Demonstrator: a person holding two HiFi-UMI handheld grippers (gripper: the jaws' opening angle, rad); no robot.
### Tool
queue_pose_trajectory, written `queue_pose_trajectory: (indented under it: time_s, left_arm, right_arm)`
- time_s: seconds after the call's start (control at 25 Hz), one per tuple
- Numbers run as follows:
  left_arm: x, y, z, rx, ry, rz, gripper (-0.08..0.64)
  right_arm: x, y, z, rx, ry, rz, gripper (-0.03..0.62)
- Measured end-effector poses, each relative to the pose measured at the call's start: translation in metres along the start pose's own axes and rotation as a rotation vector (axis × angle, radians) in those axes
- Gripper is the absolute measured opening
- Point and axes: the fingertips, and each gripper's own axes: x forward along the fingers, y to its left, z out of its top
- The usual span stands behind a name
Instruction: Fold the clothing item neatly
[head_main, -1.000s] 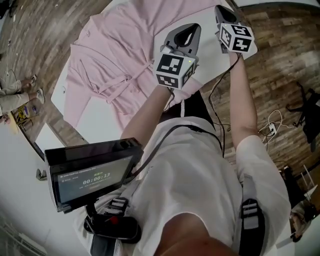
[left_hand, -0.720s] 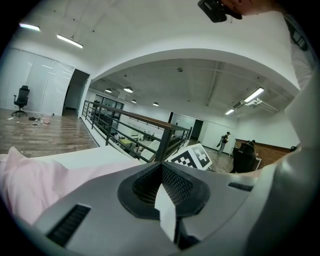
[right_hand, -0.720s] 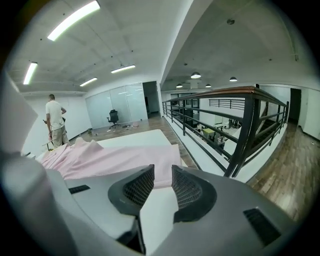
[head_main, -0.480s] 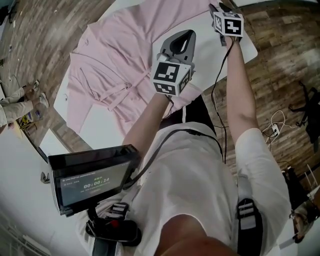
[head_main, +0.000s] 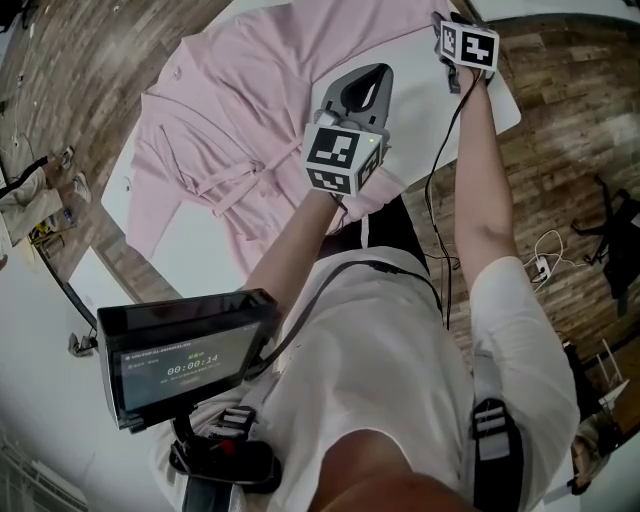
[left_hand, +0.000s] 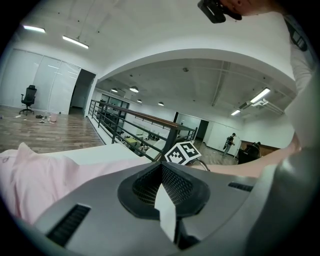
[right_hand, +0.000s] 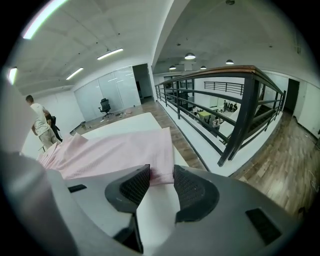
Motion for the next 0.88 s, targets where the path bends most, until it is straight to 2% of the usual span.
queue_pose_trajectory:
  time_s: [0.08,0.16,0.28,0.4,0.6,0.88]
  left_arm:
    - [-0.003,0.004,-0.002,-0.001,0.0,0.007,0.002]
    - [-0.006,0.007,-0.002,0.0,0.0,0.016,0.002]
    - [-0.011,0.009,-0.003,0.002,-0.002,0.03,0.002]
    - [-0.016,0.015,-0.001,0.002,-0.009,0.046,0.002]
    - [-0.032,0.028,-0.002,0.001,-0.027,0.078,0.002]
    - [-0.059,0.046,0.001,0.004,-0.053,0.13,0.002]
  right_arm:
    - [0.001,0.0,-0.001,0.007,0.013,-0.003,0.149]
    - [0.003,0.004,-0.001,-0.006,0.025,0.006,0.098]
    - [0.001,0.01,0.001,-0.074,0.011,0.004,0.06]
    - [-0.007,0.021,0.012,-0.136,-0.063,0.002,0.058]
    - [-0.025,0.059,0.036,-0.209,-0.175,0.055,0.058]
    - [-0.029,0.101,0.048,-0.304,-0.197,0.093,0.058]
